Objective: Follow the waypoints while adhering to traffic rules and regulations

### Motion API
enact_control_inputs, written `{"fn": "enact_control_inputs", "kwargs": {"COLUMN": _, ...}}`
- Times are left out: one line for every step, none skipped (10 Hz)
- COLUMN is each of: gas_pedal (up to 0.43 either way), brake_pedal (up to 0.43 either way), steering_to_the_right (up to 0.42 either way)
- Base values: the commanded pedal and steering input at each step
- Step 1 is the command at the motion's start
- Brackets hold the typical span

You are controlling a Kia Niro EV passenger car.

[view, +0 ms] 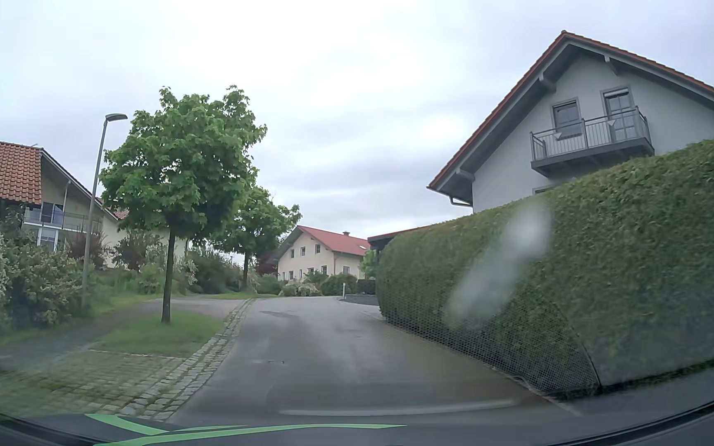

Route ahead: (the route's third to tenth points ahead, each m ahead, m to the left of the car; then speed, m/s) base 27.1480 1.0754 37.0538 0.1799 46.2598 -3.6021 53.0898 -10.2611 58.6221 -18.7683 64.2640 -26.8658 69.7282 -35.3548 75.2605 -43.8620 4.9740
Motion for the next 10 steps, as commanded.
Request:
{"fn": "enact_control_inputs", "kwargs": {"gas_pedal": 0.449, "brake_pedal": 0.0, "steering_to_the_right": -0.016}}
{"fn": "enact_control_inputs", "kwargs": {"gas_pedal": 0.449, "brake_pedal": 0.0, "steering_to_the_right": -0.016}}
{"fn": "enact_control_inputs", "kwargs": {"gas_pedal": 0.449, "brake_pedal": 0.0, "steering_to_the_right": -0.016}}
{"fn": "enact_control_inputs", "kwargs": {"gas_pedal": 0.449, "brake_pedal": 0.0, "steering_to_the_right": -0.016}}
{"fn": "enact_control_inputs", "kwargs": {"gas_pedal": 0.449, "brake_pedal": 0.0, "steering_to_the_right": -0.019}}
{"fn": "enact_control_inputs", "kwargs": {"gas_pedal": 0.449, "brake_pedal": 0.0, "steering_to_the_right": -0.038}}
{"fn": "enact_control_inputs", "kwargs": {"gas_pedal": 0.449, "brake_pedal": 0.0, "steering_to_the_right": -0.064}}
{"fn": "enact_control_inputs", "kwargs": {"gas_pedal": 0.449, "brake_pedal": 0.0, "steering_to_the_right": -0.087}}
{"fn": "enact_control_inputs", "kwargs": {"gas_pedal": 0.441, "brake_pedal": 0.0, "steering_to_the_right": -0.103}}
{"fn": "enact_control_inputs", "kwargs": {"gas_pedal": 0.441, "brake_pedal": 0.0, "steering_to_the_right": -0.106}}
